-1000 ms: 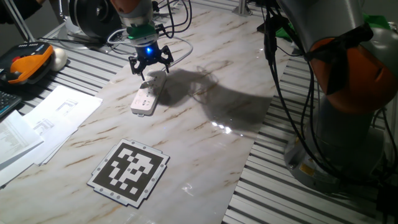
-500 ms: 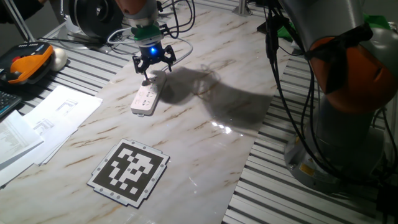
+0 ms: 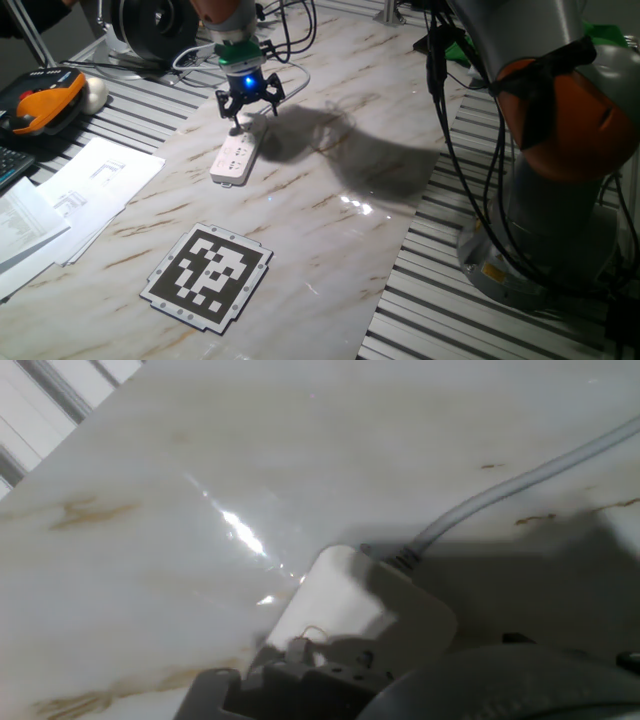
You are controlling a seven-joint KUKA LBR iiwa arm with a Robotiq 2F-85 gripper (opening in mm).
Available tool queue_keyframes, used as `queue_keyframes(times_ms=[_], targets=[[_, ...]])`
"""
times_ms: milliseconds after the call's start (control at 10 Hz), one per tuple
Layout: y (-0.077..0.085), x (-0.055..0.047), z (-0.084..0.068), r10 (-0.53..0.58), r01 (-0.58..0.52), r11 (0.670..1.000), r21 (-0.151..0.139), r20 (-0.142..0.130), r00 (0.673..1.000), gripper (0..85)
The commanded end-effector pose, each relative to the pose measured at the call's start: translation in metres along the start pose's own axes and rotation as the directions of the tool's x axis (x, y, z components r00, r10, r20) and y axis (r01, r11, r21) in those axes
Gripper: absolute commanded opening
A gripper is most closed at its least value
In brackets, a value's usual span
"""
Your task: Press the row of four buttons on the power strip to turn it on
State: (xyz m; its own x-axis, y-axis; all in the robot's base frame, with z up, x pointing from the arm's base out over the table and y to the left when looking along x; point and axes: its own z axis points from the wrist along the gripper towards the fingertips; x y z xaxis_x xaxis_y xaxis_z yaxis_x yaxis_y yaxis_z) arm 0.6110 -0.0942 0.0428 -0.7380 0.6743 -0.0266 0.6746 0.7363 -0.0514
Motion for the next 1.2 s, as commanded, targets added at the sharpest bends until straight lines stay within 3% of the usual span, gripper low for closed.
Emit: queue_keyframes(times_ms=[0, 600, 900, 1100], targets=[[-0.003, 0.0, 0.002, -0.003, 0.003, 1.0, -0.002, -0.001, 1.0, 85.0], [-0.003, -0.007, 0.025, -0.013, 0.013, 1.0, -0.029, -0.015, 1.0, 85.0], [-0.001, -0.004, 0.013, -0.019, 0.019, 1.0, -0.021, -0.021, 1.0, 85.0], [0.012, 0.004, -0.014, -0.019, 0.019, 1.0, 0.008, -0.038, 0.999, 85.0]])
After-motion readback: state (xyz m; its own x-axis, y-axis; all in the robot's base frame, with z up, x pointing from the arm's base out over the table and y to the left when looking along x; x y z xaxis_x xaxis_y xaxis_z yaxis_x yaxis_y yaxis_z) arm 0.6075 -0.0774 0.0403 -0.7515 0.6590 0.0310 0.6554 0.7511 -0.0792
